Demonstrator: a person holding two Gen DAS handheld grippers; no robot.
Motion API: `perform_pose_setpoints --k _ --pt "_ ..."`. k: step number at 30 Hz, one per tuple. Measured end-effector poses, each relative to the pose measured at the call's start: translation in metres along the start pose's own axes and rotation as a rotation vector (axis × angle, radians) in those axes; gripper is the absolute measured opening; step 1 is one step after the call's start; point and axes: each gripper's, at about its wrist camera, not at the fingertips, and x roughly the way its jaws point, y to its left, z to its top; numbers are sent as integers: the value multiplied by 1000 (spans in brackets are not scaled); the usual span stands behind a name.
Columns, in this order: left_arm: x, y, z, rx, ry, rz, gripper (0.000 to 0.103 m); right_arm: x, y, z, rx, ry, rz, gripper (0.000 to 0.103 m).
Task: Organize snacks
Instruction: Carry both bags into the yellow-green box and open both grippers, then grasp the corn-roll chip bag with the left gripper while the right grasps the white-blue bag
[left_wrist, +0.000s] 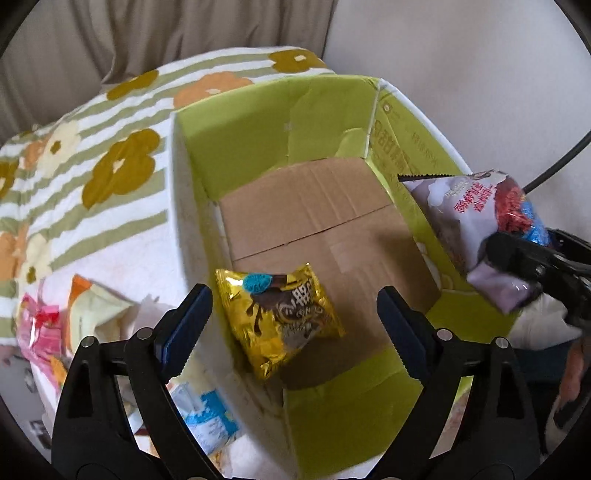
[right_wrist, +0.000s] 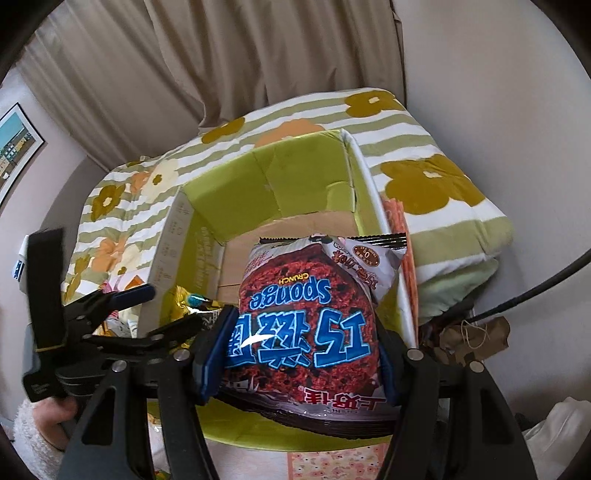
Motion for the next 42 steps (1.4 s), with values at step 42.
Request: perform_pose_setpoints --k 42 --pt "-153 25 -81 -227 -220 246 90 -51 66 -26 -301 -120 202 103"
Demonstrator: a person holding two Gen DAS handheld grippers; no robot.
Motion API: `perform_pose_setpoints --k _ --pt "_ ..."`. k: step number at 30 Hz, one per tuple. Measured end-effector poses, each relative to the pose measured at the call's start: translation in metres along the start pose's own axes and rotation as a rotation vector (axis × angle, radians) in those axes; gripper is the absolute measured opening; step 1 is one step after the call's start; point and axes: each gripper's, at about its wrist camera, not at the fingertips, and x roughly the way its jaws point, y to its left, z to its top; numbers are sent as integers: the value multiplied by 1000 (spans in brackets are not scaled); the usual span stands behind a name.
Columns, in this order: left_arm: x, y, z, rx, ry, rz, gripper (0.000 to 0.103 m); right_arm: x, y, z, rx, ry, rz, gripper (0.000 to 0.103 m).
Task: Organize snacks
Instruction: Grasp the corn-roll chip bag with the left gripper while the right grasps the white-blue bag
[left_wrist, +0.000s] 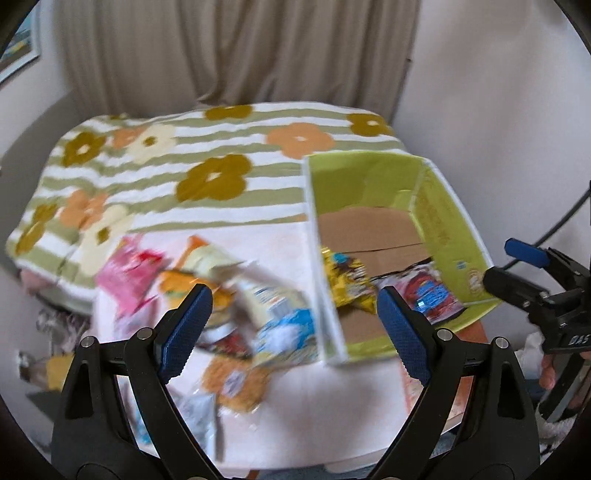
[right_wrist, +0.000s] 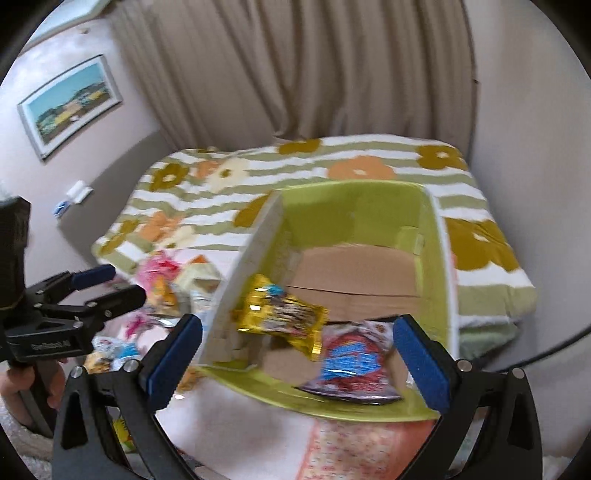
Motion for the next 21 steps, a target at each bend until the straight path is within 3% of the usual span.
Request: perform_pose_setpoints --k 12,21 --pt "-50 110 -51 -169 -26 153 90 16 97 -6 -160 -20 142 103" --pt "-59 210 -86 -221 41 207 90 81 185 -28 -197 119 258 103"
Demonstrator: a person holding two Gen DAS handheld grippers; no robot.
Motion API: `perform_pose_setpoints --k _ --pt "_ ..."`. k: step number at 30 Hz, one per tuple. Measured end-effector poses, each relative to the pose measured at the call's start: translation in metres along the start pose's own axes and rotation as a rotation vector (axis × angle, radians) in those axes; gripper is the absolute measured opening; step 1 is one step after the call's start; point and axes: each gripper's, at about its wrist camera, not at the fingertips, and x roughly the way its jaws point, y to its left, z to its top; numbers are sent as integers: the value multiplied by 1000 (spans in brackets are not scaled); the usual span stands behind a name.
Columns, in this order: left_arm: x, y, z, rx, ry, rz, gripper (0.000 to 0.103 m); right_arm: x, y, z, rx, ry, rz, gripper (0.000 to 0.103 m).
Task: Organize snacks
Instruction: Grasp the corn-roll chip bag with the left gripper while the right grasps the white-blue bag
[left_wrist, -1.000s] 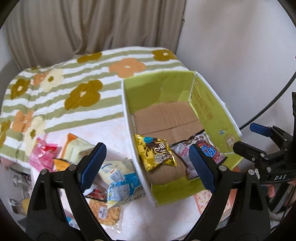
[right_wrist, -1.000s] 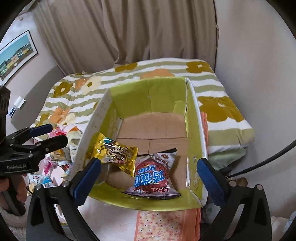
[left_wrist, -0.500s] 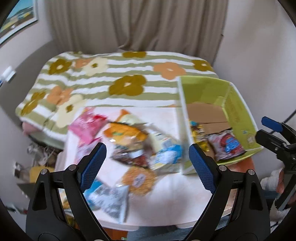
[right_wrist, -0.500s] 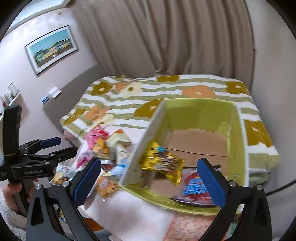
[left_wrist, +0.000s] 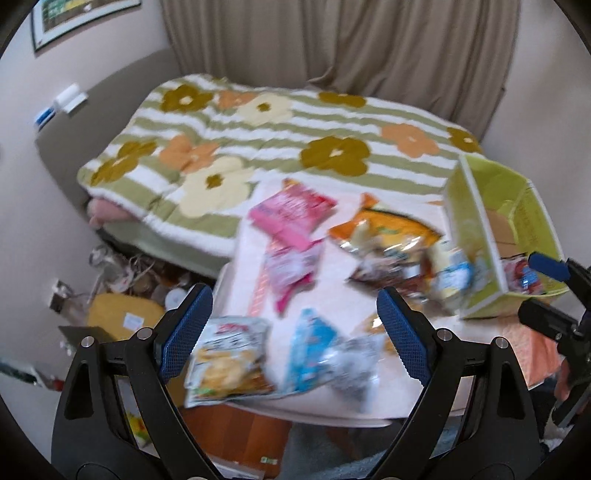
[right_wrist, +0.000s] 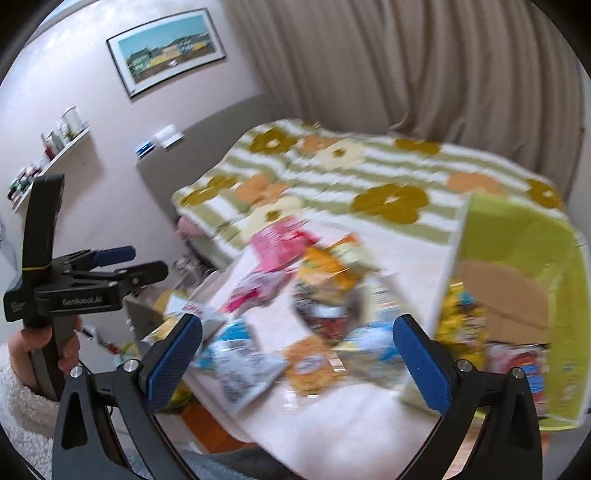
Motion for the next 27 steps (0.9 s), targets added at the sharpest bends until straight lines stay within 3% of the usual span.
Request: perform_pose_setpoints --k 5,10,14,21,27 --pt "31 44 -22 -42 88 -17 90 51 26 -9 -34 100 31 103" --pt "68 58 -50 -24 172 -49 90 92 51 -31 -140 183 45 103" --pt "98 56 -68 -23 222 -15 90 116 56 -48 -190 247 72 103" --pt "134 57 -80 -49 255 88 90 160 68 -62 -437 339 86 103" --pt "154 48 -85 -16 270 163 90 187 62 -61 -498 378 142 103"
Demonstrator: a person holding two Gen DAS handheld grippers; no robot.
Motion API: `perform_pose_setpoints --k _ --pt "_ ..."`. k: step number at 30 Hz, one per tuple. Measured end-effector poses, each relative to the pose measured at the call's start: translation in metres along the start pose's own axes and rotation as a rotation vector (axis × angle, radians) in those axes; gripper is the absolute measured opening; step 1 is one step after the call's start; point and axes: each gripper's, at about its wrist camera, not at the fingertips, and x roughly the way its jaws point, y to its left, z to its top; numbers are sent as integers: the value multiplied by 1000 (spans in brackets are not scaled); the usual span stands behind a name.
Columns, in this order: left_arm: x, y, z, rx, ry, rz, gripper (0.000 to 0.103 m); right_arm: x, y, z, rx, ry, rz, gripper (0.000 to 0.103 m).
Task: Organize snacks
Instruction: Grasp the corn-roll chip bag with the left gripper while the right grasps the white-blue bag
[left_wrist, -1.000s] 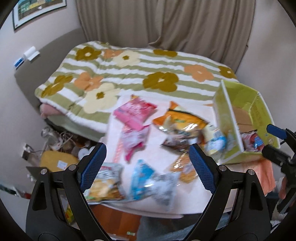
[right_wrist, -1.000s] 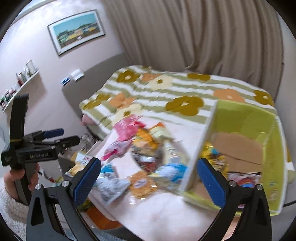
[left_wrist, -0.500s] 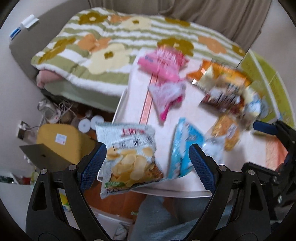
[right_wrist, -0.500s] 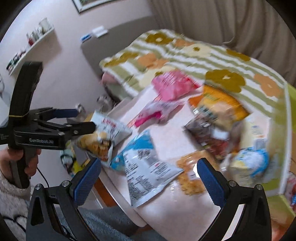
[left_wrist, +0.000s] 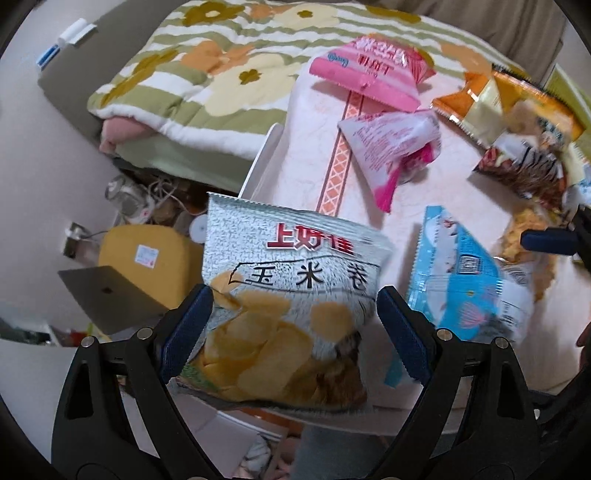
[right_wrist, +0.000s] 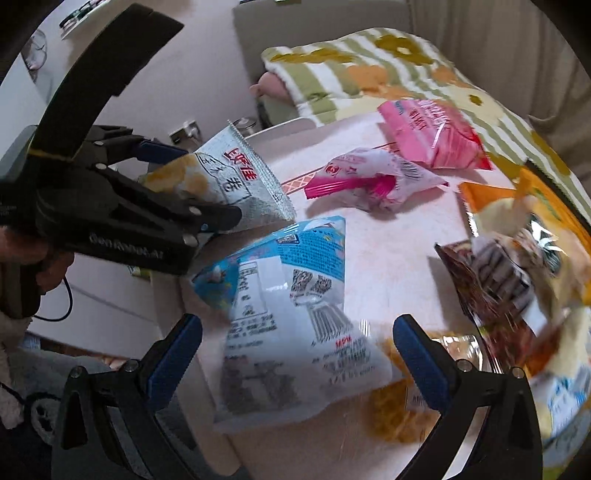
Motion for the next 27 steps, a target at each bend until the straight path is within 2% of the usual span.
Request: perform_pose_setpoints --k 9,15,19,23,27 --pt "15 -14 0 91 14 72 90 19 1 8 -86 32 53 103" --pt "23 -17 -2 136 27 81 89 26 0 11 -113 42 62 103" --pt "28 -18 -2 176 32 93 82 30 -3 14 -110 47 67 103" --pt "21 -16 -1 175 32 65 65 32 -2 14 -115 55 62 103" --pt "14 -15 0 163 24 37 59 31 -1 12 -110 51 52 103"
